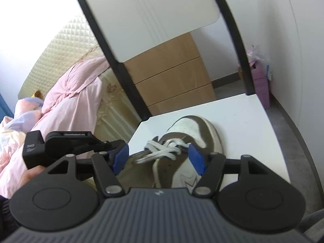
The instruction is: Lace up shoes with both hands
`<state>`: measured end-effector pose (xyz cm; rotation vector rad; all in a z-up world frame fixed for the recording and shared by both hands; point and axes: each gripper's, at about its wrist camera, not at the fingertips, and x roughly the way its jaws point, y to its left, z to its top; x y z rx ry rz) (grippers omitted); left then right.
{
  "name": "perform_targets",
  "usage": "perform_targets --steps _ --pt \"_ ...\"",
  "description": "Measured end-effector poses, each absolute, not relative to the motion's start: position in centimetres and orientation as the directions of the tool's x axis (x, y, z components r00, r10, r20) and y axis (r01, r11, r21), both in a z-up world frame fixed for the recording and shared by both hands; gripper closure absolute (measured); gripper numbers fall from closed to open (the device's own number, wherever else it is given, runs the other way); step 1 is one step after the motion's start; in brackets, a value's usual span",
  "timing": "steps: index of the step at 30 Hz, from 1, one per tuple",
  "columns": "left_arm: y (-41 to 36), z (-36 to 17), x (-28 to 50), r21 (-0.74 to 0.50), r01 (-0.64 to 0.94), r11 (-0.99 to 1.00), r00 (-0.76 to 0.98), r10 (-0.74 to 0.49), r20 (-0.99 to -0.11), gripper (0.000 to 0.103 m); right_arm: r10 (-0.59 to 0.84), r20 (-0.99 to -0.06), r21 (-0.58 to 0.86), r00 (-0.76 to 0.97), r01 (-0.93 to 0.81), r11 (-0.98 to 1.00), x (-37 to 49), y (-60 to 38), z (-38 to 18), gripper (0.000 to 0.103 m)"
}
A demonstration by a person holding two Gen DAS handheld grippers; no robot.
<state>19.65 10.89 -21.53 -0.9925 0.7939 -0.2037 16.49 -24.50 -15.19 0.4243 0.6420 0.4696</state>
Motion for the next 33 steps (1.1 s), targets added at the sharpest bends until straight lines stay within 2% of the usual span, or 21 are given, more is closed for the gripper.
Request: perform_targets --steps 5,12,16,19,24,28,33 --pt "8.4 -19.2 18.9 -0.805 0.005 0.593 0.698 -0.579 -0.422 0.085 0.500 -0.446 0.521 0.742 -0.238 0.820 16.7 -25.8 -15.0 0.036" --pt "4.0 -18.0 16.9 -0.750 0.257 0.609 0.608 -0.705 -0.365 0.085 0.469 -0.416 0.517 0.779 -0.222 0.827 17.1 -27.0 -14.3 0.036" --pt "2.0 -17.6 15.5 -0.672 0.345 0.656 0.602 -0.704 -0.378 0.085 0.502 -0.414 0.518 0.759 -0.257 0.816 17.8 -27.5 -13.9 0.038" --pt "1.7 -17.6 14.8 -0.633 0.386 0.671 0.607 -0.702 -0.373 0.085 0.544 -0.447 0.514 0.710 -0.293 0.806 19.3 -27.5 -13.5 0.039" --pt "1.8 -17.7 15.2 -0.634 0.393 0.666 0.594 -0.710 -0.378 0.085 0.649 -0.532 0.485 0.545 -0.432 0.760 25.2 -25.0 -11.2 0.042" --pt "1.5 -17.5 15.2 -0.610 0.417 0.674 0.573 -0.716 -0.399 0.085 0.735 -0.637 0.518 0.233 -0.577 0.632 30.5 -19.0 -9.7 0.042" --pt "0.5 -17.8 15.6 -0.590 0.436 0.680 0.544 -0.721 -0.429 0.085 0.645 -0.754 0.571 -0.121 -0.606 0.553 33.7 -11.1 -12.3 0.042"
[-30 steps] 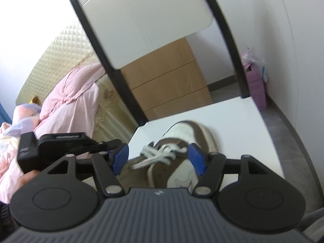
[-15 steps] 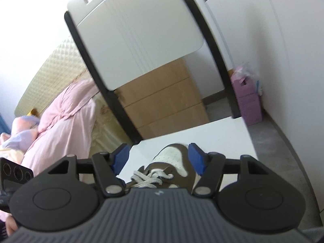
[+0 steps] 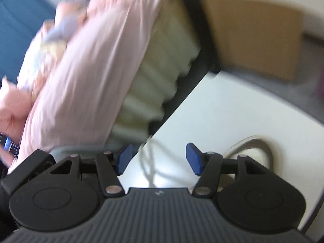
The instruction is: Lace up shoes with both hands
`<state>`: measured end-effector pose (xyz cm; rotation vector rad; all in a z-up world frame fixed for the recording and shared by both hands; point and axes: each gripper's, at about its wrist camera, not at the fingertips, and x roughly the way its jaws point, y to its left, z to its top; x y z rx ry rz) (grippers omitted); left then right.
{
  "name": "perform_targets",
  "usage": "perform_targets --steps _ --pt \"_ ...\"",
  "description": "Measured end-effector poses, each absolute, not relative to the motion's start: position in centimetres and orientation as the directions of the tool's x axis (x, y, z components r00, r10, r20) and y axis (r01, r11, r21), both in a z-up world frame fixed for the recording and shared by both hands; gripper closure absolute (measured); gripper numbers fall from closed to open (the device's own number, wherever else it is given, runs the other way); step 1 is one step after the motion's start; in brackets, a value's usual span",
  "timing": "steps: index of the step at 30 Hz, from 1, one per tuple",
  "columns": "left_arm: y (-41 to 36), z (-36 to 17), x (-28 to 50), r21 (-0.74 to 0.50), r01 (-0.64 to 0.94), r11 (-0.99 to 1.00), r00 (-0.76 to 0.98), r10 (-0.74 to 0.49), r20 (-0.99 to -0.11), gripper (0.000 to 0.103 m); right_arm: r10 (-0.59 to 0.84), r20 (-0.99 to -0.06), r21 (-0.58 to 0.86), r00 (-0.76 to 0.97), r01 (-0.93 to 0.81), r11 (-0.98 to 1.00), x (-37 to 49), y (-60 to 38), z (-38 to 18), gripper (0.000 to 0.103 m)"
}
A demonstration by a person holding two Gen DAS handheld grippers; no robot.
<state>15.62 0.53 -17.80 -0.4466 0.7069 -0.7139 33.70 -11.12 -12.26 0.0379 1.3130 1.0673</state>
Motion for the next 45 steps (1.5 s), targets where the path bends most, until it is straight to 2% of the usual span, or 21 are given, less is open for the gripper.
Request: perform_targets --steps 4,7,10,12,13,14,19,24,31,36,40,42,43,45 --pt "0.3 -17.9 15.9 -0.590 0.444 0.675 0.531 -0.728 -0.434 0.085 0.574 -0.784 0.590 -0.236 -0.571 0.570 34.4 -8.3 -15.1 0.051" --pt "0.5 -17.8 16.1 -0.586 0.444 0.678 0.525 -0.727 -0.443 0.085 0.569 -0.766 0.631 -0.301 -0.523 0.573 34.6 -7.9 -16.8 0.063" --pt "0.7 -17.7 16.2 -0.581 0.454 0.675 0.517 -0.731 -0.446 0.085 0.562 -0.759 0.643 -0.329 -0.521 0.562 34.3 -7.9 -17.0 0.068" --pt "0.9 -17.7 16.3 -0.565 0.466 0.680 0.515 -0.728 -0.452 0.085 0.567 -0.749 0.655 -0.343 -0.514 0.554 33.9 -7.8 -16.8 0.082" --pt "0.8 -17.6 16.3 -0.564 0.467 0.681 0.513 -0.728 -0.455 0.086 0.570 -0.747 0.656 -0.341 -0.519 0.549 33.7 -7.7 -16.6 0.094" --pt "0.5 -17.5 16.4 -0.566 0.466 0.680 0.512 -0.729 -0.454 0.086 0.582 -0.743 0.657 -0.329 -0.520 0.546 33.6 -7.8 -16.2 0.096" --pt "0.8 -17.3 16.3 -0.572 0.456 0.682 0.531 -0.724 -0.441 0.085 0.666 -0.718 0.655 -0.204 -0.523 0.546 33.8 -9.3 -12.9 0.099" --pt "3.3 -17.2 16.2 -0.618 0.415 0.667 0.556 -0.724 -0.408 0.085 0.751 -0.660 0.641 0.014 -0.511 0.572 33.9 -13.7 -8.0 0.099" --pt "7.5 -17.1 16.6 -0.706 0.321 0.631 0.614 -0.707 -0.352 0.085 0.772 -0.555 0.654 0.309 -0.411 0.635 30.7 -20.8 -5.1 0.099" --pt "9.8 -17.5 17.2 -0.724 0.227 0.651 0.653 -0.653 -0.383 0.085 0.730 -0.531 0.644 0.430 -0.355 0.678 26.4 -23.5 -6.2 0.099" --pt "11.1 -18.4 17.8 -0.761 0.136 0.635 0.650 -0.637 -0.415 0.081 0.695 -0.571 0.623 0.437 -0.321 0.713 22.6 -23.6 -9.0 0.099" --pt "11.7 -18.9 18.1 -0.794 0.090 0.601 0.647 -0.641 -0.413 0.073 0.671 -0.603 0.593 0.431 -0.321 0.738 21.2 -23.7 -10.3 0.099" --pt "12.0 -19.2 18.4 -0.811 0.064 0.581 0.646 -0.644 -0.410 0.066 0.661 -0.616 0.580 0.428 -0.322 0.748 20.6 -23.7 -10.8 0.098" --pt "12.3 -19.8 18.8 -0.842 0.025 0.538 0.643 -0.653 -0.399 0.064 0.647 -0.633 0.554 0.425 -0.334 0.762 19.8 -23.7 -11.4 0.098"
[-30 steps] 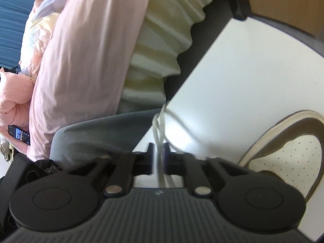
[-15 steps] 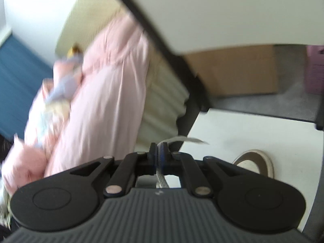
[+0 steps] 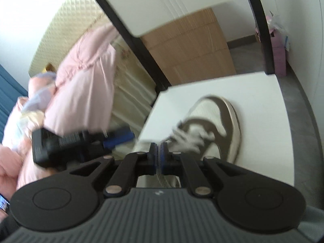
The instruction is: Lace up shoes with both hands
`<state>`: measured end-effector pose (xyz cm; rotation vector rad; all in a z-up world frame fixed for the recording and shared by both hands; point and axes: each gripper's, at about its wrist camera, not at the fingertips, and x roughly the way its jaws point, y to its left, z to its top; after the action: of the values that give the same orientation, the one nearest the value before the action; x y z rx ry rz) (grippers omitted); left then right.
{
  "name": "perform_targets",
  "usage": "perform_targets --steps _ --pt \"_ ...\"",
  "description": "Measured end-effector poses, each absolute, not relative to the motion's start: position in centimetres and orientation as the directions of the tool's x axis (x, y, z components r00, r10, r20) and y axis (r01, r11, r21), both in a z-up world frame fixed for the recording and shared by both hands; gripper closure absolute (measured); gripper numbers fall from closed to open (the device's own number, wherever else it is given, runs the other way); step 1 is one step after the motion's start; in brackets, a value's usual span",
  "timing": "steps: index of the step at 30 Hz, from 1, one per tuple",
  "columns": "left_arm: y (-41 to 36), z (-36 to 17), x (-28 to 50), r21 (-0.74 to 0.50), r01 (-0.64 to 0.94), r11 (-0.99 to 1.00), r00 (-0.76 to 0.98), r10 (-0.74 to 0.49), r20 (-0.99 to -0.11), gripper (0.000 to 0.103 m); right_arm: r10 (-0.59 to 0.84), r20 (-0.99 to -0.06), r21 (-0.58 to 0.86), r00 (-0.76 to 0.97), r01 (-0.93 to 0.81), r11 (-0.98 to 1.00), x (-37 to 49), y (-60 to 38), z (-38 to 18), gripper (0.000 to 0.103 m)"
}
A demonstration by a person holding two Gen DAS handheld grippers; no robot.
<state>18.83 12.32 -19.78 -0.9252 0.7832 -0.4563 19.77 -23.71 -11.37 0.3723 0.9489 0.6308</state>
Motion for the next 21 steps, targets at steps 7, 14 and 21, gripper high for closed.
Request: perform_targets --steps 7,14,21 --pt "11.6 -22.3 20.4 -0.895 -0.100 0.435 0.592 -0.697 -0.405 0.064 0.650 -0.602 0.561 0.464 -0.334 0.758 18.4 -24.5 -12.1 0.096" --pt "10.8 -24.4 21.3 -0.890 -0.218 0.401 0.557 -0.697 -0.451 0.064 0.662 -0.597 0.583 0.453 -0.323 0.746 17.8 -25.0 -13.6 0.095" --pt "9.6 -25.9 22.7 -0.880 -0.309 0.361 0.534 -0.700 -0.475 0.064 0.689 -0.572 0.595 0.445 -0.354 0.722 17.3 -25.3 -13.5 0.095"
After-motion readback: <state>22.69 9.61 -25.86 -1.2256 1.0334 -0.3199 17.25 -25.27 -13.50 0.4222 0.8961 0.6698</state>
